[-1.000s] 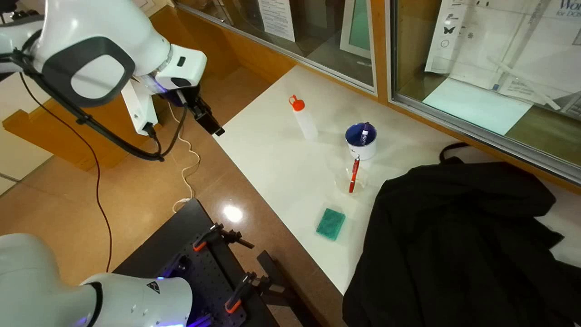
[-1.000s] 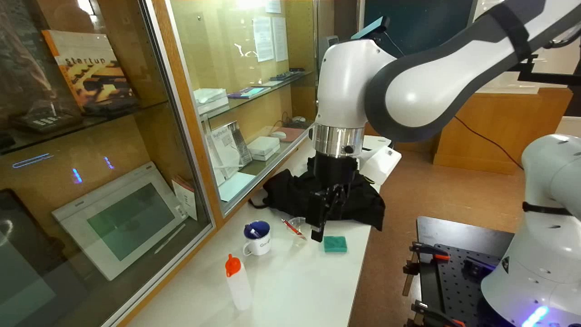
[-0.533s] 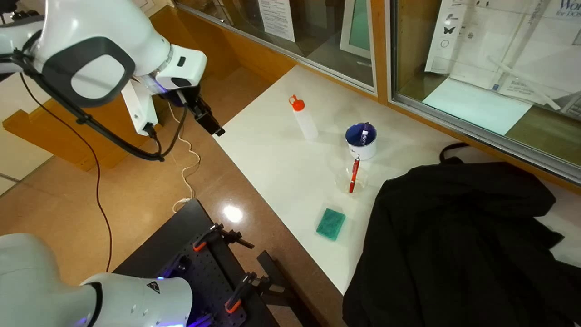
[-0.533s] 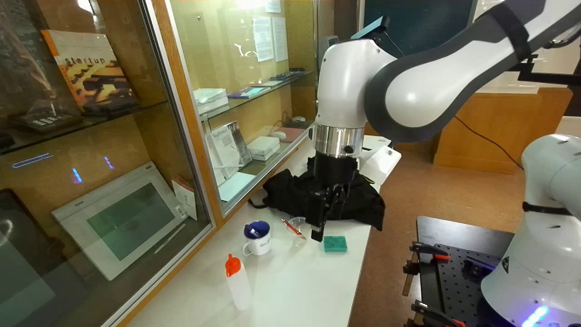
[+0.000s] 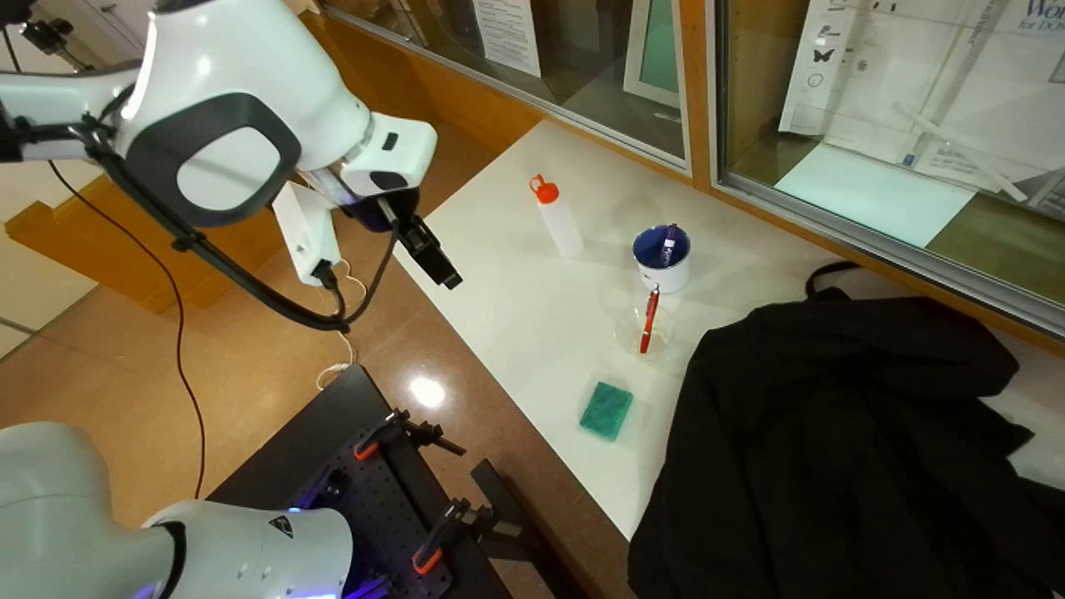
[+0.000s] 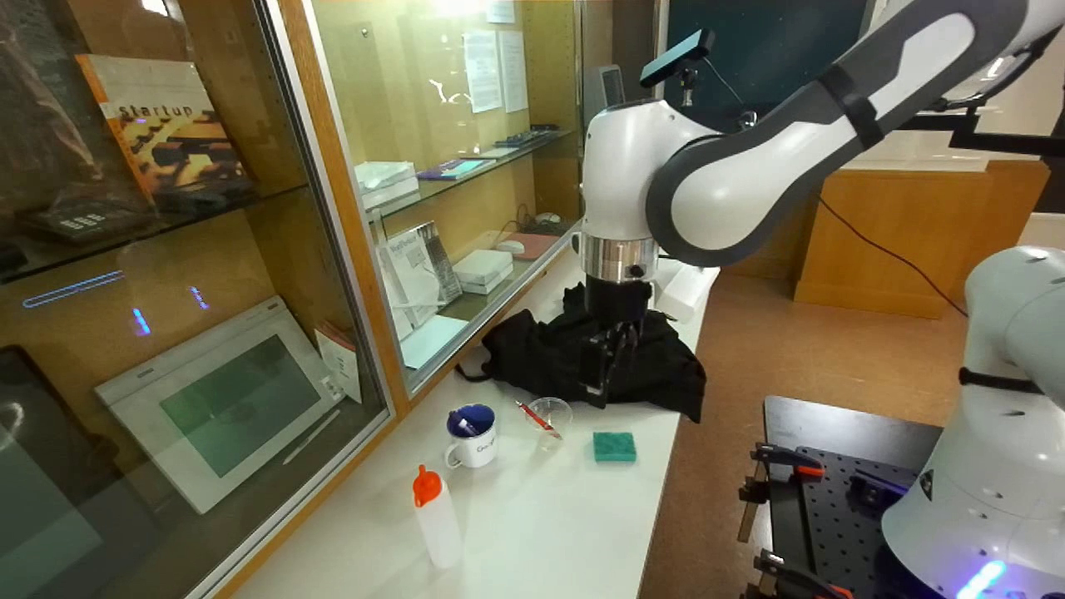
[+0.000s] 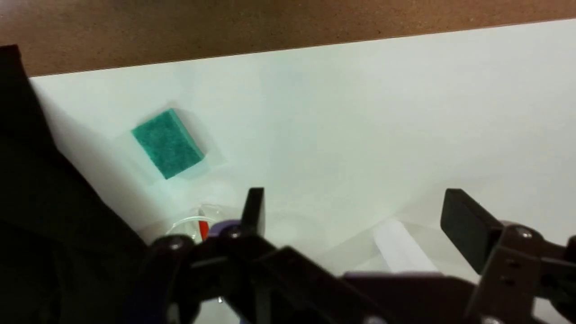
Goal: Wipe the counter with the sponge
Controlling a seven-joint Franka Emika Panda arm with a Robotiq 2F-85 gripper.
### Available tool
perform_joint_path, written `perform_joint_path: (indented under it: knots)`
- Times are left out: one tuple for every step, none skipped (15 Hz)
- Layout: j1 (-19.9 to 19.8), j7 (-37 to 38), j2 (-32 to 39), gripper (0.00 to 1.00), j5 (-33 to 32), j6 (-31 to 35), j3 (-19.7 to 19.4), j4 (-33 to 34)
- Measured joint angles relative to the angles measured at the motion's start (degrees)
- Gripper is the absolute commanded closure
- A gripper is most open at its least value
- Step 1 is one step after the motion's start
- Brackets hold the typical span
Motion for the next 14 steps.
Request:
perform_joint_path:
  knots:
    - [-0.72, -1.91, 0.65, 0.00, -0.97, 0.28, -1.10, -0.24]
    - [-1.40, -4.22, 1.36, 0.00, -1.67, 1.00, -2.25, -0.55]
    - [-2.10, -6.61, 2.13, 0.00, -2.55, 2.40, -3.45, -0.94]
    - [-2.85, -8.98, 3.02, 0.00, -3.44, 4.30, -4.63, -1.41]
    - [-3.62, -11.38, 3.97, 0.00, -4.40, 6.43, -5.80, -1.96]
    - [-4.40, -13.57, 4.96, 0.00, -5.34, 8.75, -6.90, -2.54]
    - [-5.11, -15.63, 5.98, 0.00, -5.77, 10.86, -7.95, -3.07]
    - [-5.67, -17.72, 7.00, 0.00, -5.79, 12.71, -8.95, -3.54]
    - [-6.19, -19.51, 8.06, 0.00, -5.79, 14.03, -9.86, -3.88]
    - [-6.75, -20.23, 9.08, 0.00, -6.61, 14.37, -10.51, -3.96]
    - [-7.37, -20.23, 9.82, 0.00, -7.56, 14.39, -10.69, -3.96]
    - [-7.71, -20.23, 10.25, 0.00, -7.83, 14.44, -10.69, -3.96]
    - [-7.75, -20.23, 10.37, 0.00, -7.86, 14.45, -10.68, -3.95]
    - [-7.72, -20.23, 10.36, 0.00, -7.86, 14.45, -10.66, -3.94]
